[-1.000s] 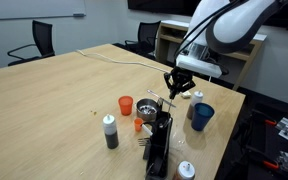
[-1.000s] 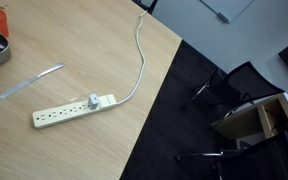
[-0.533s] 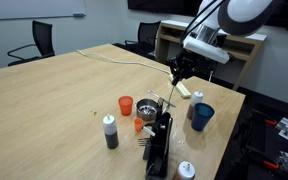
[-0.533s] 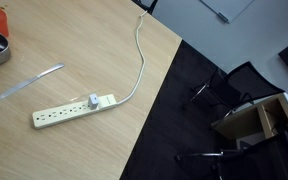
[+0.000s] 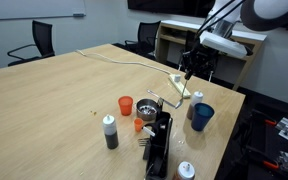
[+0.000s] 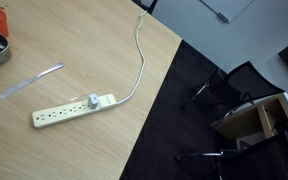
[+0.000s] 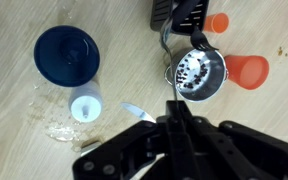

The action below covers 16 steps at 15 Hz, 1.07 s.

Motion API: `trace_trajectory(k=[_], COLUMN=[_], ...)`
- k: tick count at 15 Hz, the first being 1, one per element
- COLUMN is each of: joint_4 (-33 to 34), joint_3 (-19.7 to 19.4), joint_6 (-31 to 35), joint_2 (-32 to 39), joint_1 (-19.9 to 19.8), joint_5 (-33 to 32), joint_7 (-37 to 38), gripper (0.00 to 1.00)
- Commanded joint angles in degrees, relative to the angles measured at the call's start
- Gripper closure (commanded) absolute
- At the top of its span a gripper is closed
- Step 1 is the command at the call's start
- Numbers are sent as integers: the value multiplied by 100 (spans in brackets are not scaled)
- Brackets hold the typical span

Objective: Remove the spoon from the rack and put it on the table

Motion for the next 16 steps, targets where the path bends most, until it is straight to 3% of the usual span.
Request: trace_trajectory(k=[1, 4, 9, 13, 16], joint_4=[-282, -283, 95, 535, 679], joint_3=[118, 129, 216, 232, 78], joint_6=[376, 521, 70, -634, -1147], joint_2=[-125, 52, 475, 816, 1098], joint_1=[-114, 50, 401, 276, -17], joint_5=[-335, 65, 1481, 2043, 2062], joint_7=[135, -431, -2721, -4379, -5365], gripper=[99, 99, 99, 99, 99])
